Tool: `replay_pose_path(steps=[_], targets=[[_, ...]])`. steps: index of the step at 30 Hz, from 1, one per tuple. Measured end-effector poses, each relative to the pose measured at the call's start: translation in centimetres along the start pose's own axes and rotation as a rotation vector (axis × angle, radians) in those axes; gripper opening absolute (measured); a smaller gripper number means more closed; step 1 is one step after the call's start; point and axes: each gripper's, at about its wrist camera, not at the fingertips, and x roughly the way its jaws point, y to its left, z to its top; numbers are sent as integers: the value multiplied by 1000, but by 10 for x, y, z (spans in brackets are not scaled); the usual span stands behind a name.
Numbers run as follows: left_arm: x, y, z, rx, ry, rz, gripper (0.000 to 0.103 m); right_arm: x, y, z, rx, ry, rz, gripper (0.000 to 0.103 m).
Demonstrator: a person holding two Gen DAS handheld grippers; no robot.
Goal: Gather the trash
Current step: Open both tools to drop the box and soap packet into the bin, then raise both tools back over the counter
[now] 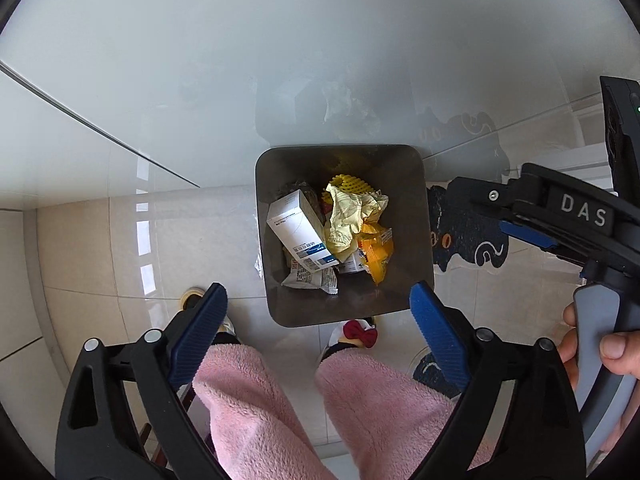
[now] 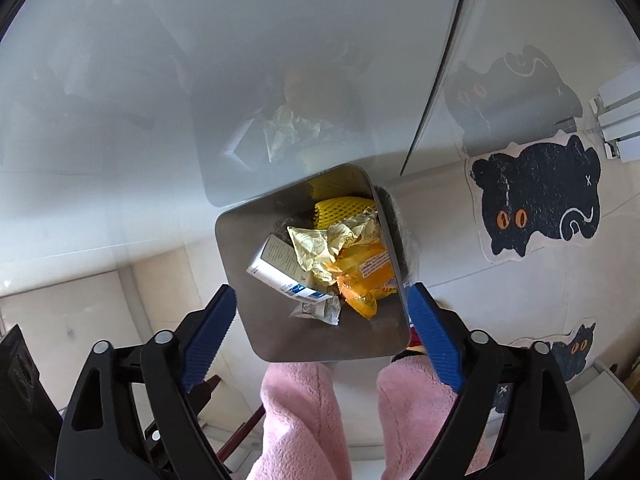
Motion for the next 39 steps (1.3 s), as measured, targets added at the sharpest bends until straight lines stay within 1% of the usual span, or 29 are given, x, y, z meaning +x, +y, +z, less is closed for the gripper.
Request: replay_pose_path(steps=[1, 3, 6, 10, 16, 19, 23, 26, 29, 32, 36, 39], targets=[[-4, 0, 0, -5, -4, -4, 92, -5, -1, 0, 2, -9, 2, 99], [-14, 0, 0, -10, -15, -11, 95, -17, -2, -2, 4, -24, 7, 100], [-35, -3, -3, 3, -37, -15, 95, -41, -3, -9, -14, -42, 18, 100], [-80, -12, -10, 49, -102, -21, 95, -87, -2, -23, -65, -93, 34, 100], [-164, -30, -18, 116, -237, -57, 95, -174, 5, -44, -137, -208, 89, 100], [-205, -40, -19, 153, -312, -52, 95, -214, 11, -50, -167, -269, 103, 100], [-258, -49, -19, 170, -408, -76, 95, -269, 19, -53, -206, -366, 133, 100], [-294, -54, -17, 173, -469, -114, 95, -306, 29, -53, -252, -449, 150, 100], [-322, -58, -12, 183, -534, -130, 95, -336, 37, -46, -272, -516, 172, 100], [-339, -58, -2, 188, -593, -130, 95, -359, 43, -32, -269, -571, 194, 100], [-359, -52, 27, 174, -651, -111, 95, -385, 52, 0, -276, -631, 176, 100], [-370, -43, 53, 137, -684, -114, 95, -399, 62, 26, -278, -669, 175, 100]])
